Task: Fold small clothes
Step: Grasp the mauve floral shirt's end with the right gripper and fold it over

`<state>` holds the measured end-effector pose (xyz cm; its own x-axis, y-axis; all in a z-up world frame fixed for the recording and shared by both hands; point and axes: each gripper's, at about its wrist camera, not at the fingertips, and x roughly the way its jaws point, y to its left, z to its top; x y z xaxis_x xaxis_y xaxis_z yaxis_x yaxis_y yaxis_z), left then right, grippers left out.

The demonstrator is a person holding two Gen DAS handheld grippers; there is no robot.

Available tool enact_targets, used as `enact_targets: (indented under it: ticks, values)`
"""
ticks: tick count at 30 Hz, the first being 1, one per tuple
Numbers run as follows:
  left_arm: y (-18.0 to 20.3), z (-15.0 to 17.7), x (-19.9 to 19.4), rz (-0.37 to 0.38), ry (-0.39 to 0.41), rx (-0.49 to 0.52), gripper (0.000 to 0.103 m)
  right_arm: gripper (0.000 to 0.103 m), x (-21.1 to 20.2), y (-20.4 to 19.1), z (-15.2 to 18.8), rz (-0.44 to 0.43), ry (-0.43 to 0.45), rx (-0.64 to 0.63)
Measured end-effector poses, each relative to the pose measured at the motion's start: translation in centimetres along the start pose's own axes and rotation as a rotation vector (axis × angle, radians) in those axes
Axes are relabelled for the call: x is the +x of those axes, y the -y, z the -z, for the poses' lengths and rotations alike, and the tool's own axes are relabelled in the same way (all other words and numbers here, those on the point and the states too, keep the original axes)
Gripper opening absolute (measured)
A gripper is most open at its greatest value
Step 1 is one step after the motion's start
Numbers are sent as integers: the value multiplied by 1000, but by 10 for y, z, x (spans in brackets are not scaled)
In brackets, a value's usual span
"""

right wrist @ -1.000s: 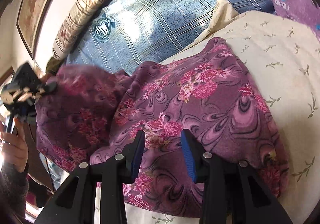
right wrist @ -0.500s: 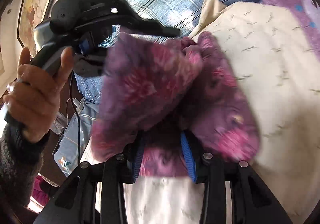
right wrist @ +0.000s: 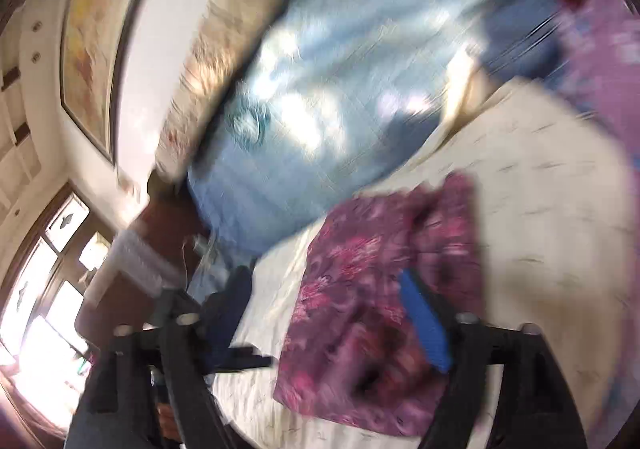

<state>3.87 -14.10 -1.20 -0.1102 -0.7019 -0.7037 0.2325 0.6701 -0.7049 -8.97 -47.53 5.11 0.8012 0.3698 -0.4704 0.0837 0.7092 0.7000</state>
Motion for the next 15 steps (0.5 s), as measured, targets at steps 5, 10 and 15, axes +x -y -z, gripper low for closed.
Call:
enact_targets:
  ticks: [5,10,15]
  values:
    - [6,1,14,16,3,28,78,75,83,14,-10,148,-197,12]
    - [1,-15,8,4,41,19,78,14,109,15,-1,272,-224,-86]
    - [11,-24,1,2,80,28,78,9,73,-14,-4,167,-173,-191]
